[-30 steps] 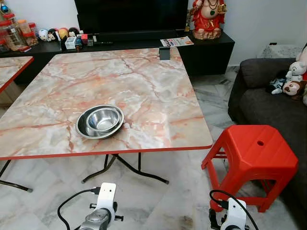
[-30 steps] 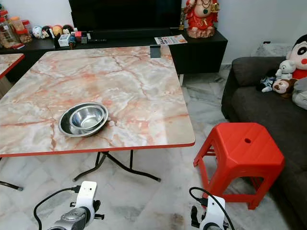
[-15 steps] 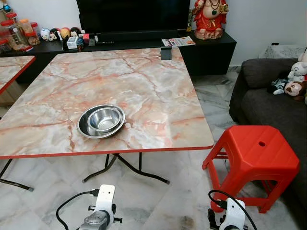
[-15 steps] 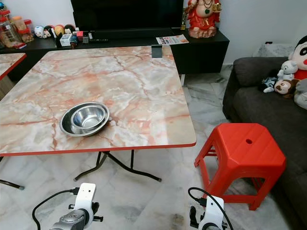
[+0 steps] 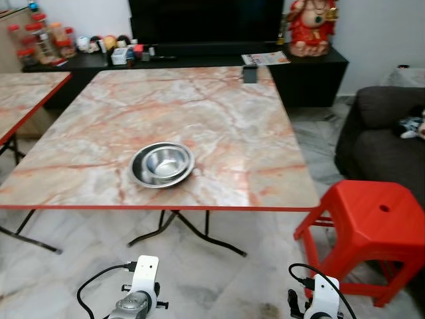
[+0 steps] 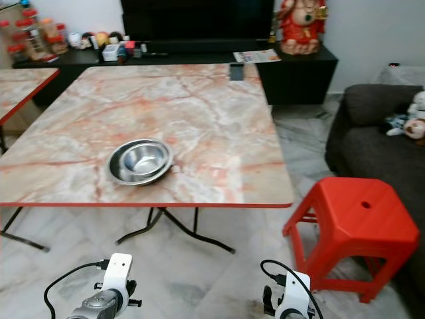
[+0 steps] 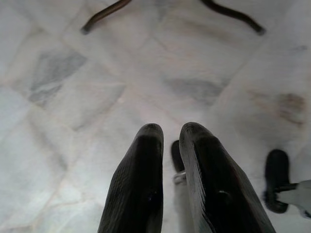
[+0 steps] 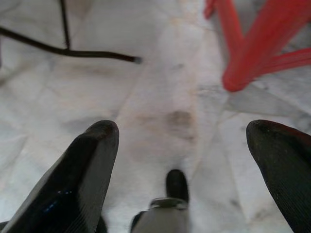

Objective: Setting the table

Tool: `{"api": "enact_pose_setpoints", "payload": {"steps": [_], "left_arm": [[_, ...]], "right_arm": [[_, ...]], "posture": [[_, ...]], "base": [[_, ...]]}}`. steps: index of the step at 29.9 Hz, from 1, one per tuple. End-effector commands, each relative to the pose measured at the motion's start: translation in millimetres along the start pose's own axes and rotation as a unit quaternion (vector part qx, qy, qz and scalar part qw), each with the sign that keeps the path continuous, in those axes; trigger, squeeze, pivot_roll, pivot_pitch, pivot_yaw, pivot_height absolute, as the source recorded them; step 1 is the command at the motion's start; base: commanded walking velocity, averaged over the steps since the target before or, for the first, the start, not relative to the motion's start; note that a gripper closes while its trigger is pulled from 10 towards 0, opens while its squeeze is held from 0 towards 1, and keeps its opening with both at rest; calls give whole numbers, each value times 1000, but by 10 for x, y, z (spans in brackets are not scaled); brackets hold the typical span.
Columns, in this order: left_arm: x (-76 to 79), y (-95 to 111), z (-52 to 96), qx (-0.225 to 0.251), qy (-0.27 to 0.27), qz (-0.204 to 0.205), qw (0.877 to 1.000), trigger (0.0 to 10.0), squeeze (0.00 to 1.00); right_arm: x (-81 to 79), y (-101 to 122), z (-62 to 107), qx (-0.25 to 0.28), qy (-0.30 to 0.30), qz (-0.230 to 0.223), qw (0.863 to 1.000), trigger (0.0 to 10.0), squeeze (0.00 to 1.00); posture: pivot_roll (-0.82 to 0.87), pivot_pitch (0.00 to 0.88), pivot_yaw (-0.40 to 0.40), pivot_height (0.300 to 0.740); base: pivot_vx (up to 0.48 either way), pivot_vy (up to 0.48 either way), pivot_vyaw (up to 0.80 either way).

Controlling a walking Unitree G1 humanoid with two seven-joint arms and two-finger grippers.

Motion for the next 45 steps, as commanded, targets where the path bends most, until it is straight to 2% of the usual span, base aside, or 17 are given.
{"api": "enact_pose_setpoints", "payload": {"steps": [1,45], "left_arm": [[-54,-51,6,-12,8,-7,1000,10000,0],[-165,-13,11,-8,23,-6,1000,10000,0]], "right_arm": [[-15,-16,0,-5,1,1,1000,10000,0],[-118,-28,2,-5,8,-12,1000,10000,0]], "posture": [[-157,0,50,740],[-130,0,61,740]], "base": [[0,480,0],[0,480,0]]}}
Point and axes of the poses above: a point about 5 cm out from each wrist's last joint towards the gripper, its own z axis pointing back from the gripper into the wrist, its own y axis along the axis of the wrist's last joint, x = y × z, the point moved 6 cm from there along -z, pointing out of the wrist towards the gripper, and after that the axes turned 9 degrees about z, right-handed, at the moved point
